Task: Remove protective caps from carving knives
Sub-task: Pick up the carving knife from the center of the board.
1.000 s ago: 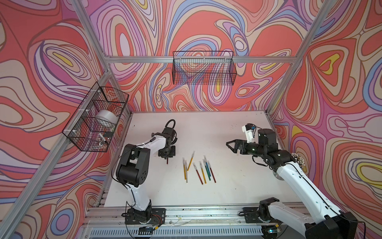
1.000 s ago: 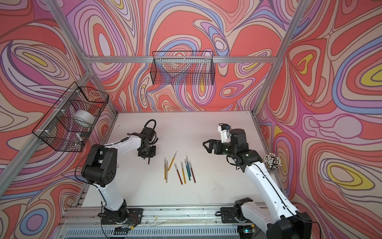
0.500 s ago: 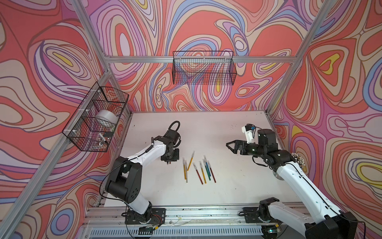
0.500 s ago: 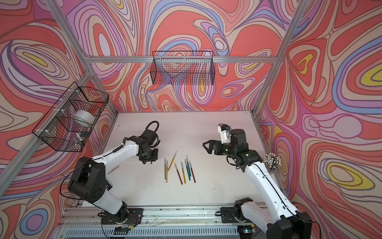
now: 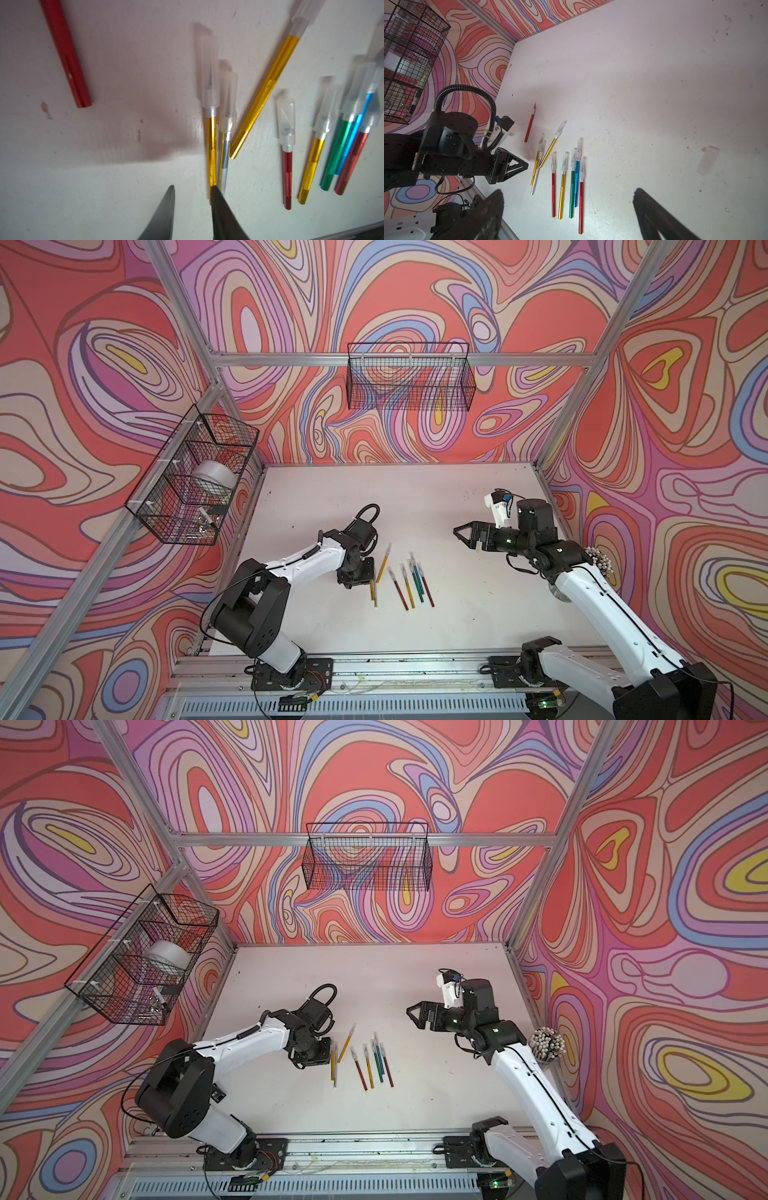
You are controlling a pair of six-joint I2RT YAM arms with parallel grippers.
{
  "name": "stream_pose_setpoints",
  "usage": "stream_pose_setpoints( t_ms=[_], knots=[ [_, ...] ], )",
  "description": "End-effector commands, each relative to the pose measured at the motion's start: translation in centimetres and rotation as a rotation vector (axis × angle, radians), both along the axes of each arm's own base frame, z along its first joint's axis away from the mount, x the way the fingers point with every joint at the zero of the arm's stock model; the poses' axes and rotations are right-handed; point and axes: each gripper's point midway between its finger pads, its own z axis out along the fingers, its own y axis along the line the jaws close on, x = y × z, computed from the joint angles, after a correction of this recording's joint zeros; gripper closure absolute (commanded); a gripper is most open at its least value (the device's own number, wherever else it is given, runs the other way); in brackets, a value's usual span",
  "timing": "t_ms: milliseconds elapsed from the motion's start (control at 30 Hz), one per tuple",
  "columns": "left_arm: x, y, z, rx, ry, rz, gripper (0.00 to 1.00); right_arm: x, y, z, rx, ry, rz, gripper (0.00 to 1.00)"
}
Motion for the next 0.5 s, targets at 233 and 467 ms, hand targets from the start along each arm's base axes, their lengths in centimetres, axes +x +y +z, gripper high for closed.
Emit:
stream_pose_setpoints(
  t_ms=[233,467],
  knots=[
    [0.1,-1.3,-0.1,-0.049,-0.012,0.024,0.69,0.2,0.6,0.9,0.023,-0.024,0.021,0.02],
    [0.1,-0.9,-0.7,-0.002,0.0,0.024,0.71,0.0,0.5,0.6,0.017,-0.021,0.018,0.02]
  ],
)
